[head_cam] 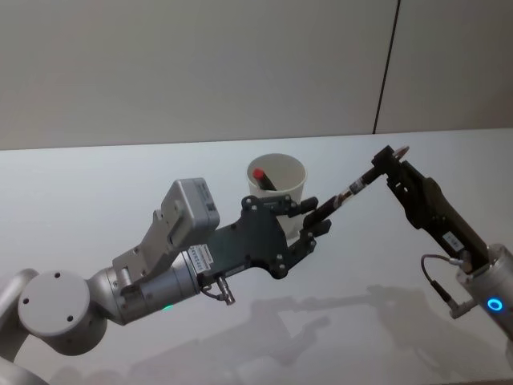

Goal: Place the pen into the pen holder.

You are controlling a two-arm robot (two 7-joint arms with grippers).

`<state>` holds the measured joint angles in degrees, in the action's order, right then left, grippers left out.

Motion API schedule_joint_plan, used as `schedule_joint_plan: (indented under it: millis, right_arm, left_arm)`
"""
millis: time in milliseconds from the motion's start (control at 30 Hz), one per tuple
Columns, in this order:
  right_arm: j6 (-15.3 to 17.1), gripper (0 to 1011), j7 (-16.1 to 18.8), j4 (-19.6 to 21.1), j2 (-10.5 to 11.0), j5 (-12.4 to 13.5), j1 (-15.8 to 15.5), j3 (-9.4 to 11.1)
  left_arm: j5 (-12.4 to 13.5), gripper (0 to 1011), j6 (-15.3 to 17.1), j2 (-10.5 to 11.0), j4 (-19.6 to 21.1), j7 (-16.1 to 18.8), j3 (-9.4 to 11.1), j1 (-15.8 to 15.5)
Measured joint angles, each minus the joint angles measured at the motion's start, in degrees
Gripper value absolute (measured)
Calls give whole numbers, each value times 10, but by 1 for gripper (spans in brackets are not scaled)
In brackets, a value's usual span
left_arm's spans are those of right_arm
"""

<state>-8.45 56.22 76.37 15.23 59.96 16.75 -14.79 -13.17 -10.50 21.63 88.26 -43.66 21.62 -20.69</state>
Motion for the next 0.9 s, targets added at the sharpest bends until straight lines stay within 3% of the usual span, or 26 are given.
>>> schedule_joint_plan:
  millis: [233,300,500,733,900]
  right_arm:
    - [-2,131,-4,3,1,-1,0,-1]
    - [-3,131,-6,5,2,-3,-1,-1]
    - [-7,131,-13,10,4,-12,-2,-2]
    - [-18,131,-37,24,8,-46,-4,-3]
    - [-26,131,-58,34,12,-76,-3,-1]
  left_arm:
    - [0,533,0,0,0,0,0,0]
    - [0,549,0,0,0,0,0,0]
    - [0,747,0,0,0,0,0,0]
    - [0,959,0,0,0,0,0,0]
    - [0,1004,0,0,0,0,0,0]
